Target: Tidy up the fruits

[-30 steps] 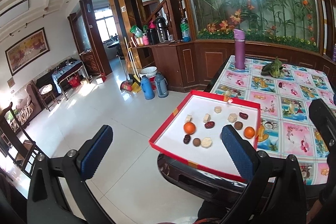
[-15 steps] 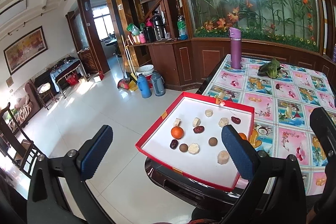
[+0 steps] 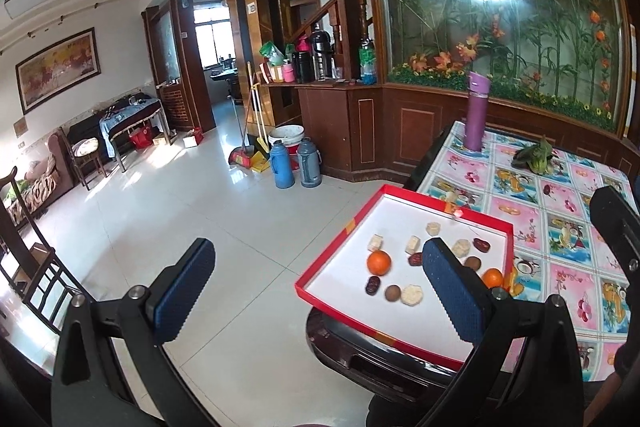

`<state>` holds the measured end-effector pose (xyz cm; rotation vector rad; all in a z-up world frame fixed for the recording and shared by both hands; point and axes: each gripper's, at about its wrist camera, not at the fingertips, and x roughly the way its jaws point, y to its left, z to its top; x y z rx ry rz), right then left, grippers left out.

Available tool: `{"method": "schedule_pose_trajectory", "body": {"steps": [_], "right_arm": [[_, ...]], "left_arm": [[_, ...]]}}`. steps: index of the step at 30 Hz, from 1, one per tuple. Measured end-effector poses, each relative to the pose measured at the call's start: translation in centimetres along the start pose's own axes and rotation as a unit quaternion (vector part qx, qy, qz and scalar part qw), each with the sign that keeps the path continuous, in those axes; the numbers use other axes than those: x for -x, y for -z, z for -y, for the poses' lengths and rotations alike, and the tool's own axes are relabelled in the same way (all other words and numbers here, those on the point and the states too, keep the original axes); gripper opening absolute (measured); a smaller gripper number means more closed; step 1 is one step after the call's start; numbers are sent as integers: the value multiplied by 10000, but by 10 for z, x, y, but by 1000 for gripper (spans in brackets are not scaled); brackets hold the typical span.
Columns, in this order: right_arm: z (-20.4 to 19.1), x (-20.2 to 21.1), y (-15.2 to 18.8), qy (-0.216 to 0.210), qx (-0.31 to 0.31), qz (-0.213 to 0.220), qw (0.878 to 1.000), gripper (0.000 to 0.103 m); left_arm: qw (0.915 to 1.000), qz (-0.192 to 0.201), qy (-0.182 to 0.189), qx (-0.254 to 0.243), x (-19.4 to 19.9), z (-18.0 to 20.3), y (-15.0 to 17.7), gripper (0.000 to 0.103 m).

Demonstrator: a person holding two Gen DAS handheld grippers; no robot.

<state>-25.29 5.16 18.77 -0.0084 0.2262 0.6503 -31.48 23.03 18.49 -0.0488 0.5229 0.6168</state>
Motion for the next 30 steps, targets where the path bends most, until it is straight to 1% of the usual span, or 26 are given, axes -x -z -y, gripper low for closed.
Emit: {"method": "schedule_pose_trajectory", "body": {"steps": [11,16,25,30], "right_arm": [[-50,-24,-5,-265,435,-114,9986,98],[-61,-29,-1,-315,545,-176,9979,98],[-50,-39,5,-223,370,-395,9983,98],[-36,-42,6,-252,187,-365,9988,98]], "left_arm": [[9991,23,-152,384,-20,-57,3,103],[9985,52,-212,495,-24,-75,6,103],[9987,-44,-207,465,-30,-77,9,103],[9993,-72,-242,290,-30,-62,5,103]]}}
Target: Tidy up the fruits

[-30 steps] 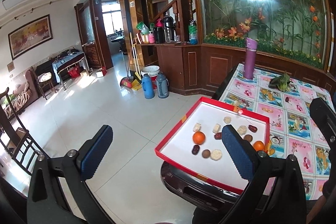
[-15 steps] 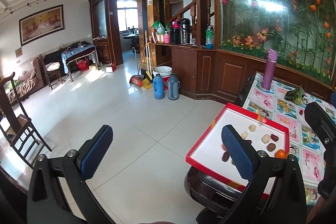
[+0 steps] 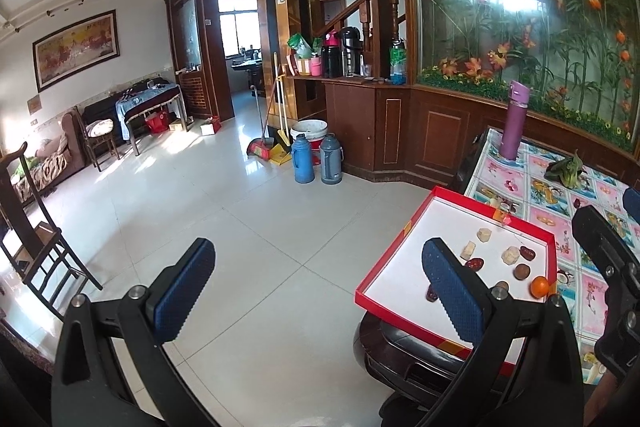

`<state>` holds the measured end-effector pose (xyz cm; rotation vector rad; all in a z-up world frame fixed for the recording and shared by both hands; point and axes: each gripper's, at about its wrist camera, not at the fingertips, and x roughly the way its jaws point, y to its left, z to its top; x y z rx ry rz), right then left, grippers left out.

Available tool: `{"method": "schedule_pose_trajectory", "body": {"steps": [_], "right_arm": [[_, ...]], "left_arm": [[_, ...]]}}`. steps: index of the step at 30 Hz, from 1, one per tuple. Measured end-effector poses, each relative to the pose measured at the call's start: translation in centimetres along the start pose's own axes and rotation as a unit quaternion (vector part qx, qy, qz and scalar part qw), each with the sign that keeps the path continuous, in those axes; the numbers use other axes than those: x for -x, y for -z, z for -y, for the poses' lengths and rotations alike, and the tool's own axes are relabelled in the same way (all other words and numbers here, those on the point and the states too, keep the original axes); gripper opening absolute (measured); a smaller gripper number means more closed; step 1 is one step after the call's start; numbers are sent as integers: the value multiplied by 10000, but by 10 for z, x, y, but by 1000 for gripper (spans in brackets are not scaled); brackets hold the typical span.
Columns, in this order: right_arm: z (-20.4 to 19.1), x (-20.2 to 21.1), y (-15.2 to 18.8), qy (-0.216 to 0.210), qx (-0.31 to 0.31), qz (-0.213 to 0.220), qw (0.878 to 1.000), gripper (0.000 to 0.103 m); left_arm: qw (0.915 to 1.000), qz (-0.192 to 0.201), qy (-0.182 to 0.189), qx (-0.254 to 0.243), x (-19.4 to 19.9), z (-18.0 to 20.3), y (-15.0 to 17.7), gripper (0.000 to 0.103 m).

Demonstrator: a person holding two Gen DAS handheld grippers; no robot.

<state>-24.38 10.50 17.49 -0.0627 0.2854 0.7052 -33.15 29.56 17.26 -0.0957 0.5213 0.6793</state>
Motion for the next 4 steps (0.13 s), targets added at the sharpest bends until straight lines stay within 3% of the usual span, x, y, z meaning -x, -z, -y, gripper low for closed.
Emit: {"method": "schedule_pose_trajectory", "body": {"steps": [4], "right_arm": [[20,-5,3,-14,-153,-26,9999,98]], "left_arm": [[9997,39,-4,-255,4,22,-3,103]]}}
